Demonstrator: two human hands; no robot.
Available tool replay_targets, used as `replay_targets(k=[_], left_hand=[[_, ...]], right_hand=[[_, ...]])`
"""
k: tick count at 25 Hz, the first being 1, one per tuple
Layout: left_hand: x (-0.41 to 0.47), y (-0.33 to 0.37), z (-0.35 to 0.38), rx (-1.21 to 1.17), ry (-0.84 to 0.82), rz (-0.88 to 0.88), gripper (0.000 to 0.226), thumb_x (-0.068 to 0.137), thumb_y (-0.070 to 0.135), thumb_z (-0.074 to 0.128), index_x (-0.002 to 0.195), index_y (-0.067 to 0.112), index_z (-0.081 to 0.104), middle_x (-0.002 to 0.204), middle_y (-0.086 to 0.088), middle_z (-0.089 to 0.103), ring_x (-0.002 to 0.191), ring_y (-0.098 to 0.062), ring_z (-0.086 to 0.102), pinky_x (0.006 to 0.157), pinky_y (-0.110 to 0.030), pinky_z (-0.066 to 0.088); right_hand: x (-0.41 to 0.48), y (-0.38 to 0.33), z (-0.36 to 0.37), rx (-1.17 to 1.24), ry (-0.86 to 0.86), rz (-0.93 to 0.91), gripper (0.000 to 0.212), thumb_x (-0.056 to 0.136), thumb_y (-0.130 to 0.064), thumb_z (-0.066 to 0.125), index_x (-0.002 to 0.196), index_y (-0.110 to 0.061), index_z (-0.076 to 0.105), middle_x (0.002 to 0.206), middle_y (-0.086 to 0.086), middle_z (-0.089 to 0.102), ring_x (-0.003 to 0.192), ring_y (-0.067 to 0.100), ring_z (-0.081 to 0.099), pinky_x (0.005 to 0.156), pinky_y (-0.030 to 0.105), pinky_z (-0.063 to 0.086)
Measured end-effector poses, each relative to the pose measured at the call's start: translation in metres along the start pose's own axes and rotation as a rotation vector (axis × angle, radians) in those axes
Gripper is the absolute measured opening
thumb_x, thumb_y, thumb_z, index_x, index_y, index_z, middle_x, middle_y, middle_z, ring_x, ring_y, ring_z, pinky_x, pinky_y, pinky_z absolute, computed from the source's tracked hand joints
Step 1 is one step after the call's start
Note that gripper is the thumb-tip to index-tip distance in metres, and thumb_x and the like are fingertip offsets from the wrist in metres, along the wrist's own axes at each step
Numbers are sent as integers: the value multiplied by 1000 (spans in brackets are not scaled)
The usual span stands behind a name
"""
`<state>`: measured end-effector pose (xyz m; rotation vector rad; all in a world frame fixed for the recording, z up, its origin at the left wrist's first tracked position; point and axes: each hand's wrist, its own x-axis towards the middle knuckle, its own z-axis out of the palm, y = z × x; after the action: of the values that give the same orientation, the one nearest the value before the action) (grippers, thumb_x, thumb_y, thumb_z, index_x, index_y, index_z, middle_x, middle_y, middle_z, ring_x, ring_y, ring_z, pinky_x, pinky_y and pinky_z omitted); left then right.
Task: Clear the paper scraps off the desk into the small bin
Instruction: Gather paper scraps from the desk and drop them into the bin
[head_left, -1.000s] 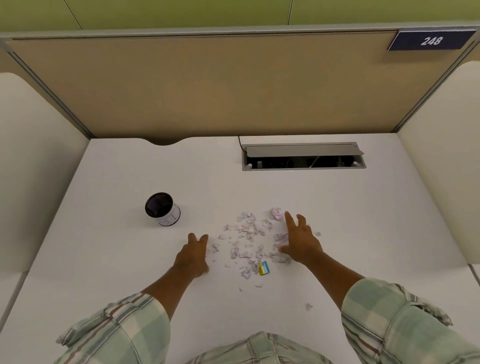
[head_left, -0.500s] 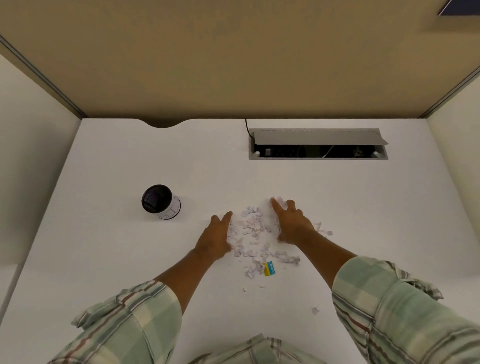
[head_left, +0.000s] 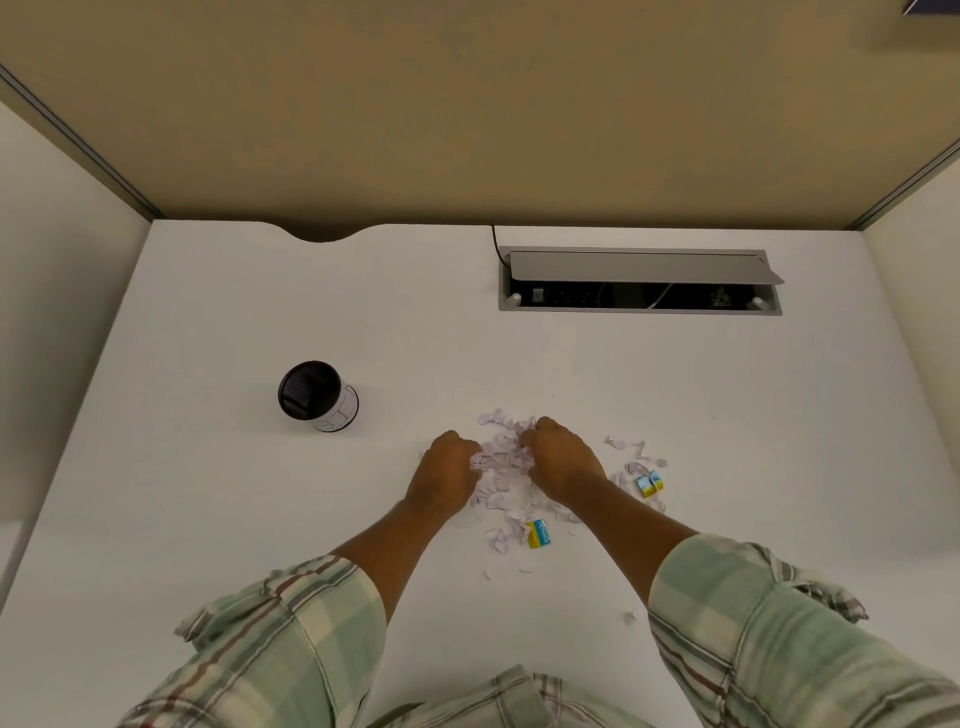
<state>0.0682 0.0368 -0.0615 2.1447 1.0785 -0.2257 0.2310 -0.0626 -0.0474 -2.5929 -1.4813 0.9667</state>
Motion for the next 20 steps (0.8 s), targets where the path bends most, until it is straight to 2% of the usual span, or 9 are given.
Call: replay_targets(k=[3, 6, 8, 10, 12, 15, 18, 20], left_hand=[[-6, -1, 0, -55, 40, -32, 38, 88, 15, 77, 124, 5, 72, 121, -17, 70, 115, -30, 66, 98, -26, 47], [-15, -3, -1, -121, 66, -65, 29, 82, 16, 80, 109, 6, 79, 108, -12, 78, 98, -24, 72, 78, -15, 48], [-21, -6, -4, -152, 93, -80, 22, 80, 19, 82, 101, 9, 81, 98, -8, 80, 82, -16, 70, 63, -5, 41], [-28, -8, -12, -179, 128, -78, 20, 80, 20, 82, 98, 11, 81, 93, -5, 80, 75, -13, 65, 56, -4, 35], [-34, -13, -23, -206, 162, -60, 20, 81, 19, 82, 99, 11, 81, 93, -4, 79, 75, -12, 64, 59, -6, 37], [-43, -26, -48, -228, 227, -62, 17, 82, 21, 83, 96, 12, 80, 88, -3, 76, 74, -13, 62, 62, -15, 42], [-47, -46, -77, -246, 280, -79, 12, 82, 22, 83, 80, 13, 76, 72, 1, 69, 63, -9, 58, 54, -20, 43], [-47, -60, -100, -266, 324, -88, 18, 81, 19, 83, 71, 10, 70, 64, -4, 68, 56, -14, 56, 53, -34, 50]], right_hand=[[-8, -3, 3, 163, 4, 56, 39, 87, -17, 71, 125, -25, 64, 125, 3, 57, 116, 23, 58, 96, 29, 46], [-16, -8, 4, 273, 49, 74, 41, 83, -24, 78, 123, -23, 67, 121, 3, 61, 112, 20, 60, 89, 22, 46], [-19, -16, 2, 335, 74, 70, 41, 80, -24, 80, 120, -22, 70, 117, 3, 64, 105, 19, 63, 85, 21, 48], [-22, -28, 0, 366, 94, 52, 40, 78, -25, 81, 117, -21, 71, 114, 3, 66, 98, 15, 63, 83, 20, 49], [-24, -42, -2, 381, 118, 35, 41, 77, -28, 82, 116, -22, 71, 114, 1, 67, 95, 12, 61, 82, 18, 45], [-23, -71, -11, 433, 156, -9, 43, 76, -29, 83, 117, -22, 72, 116, 0, 69, 100, 13, 63, 85, 16, 42], [-17, -108, -21, 481, 191, -63, 43, 77, -27, 83, 117, -22, 71, 116, 0, 68, 102, 13, 63, 86, 15, 40], [-9, -135, -29, 505, 199, -96, 42, 77, -24, 83, 118, -20, 71, 115, 1, 68, 95, 12, 63, 78, 7, 41]])
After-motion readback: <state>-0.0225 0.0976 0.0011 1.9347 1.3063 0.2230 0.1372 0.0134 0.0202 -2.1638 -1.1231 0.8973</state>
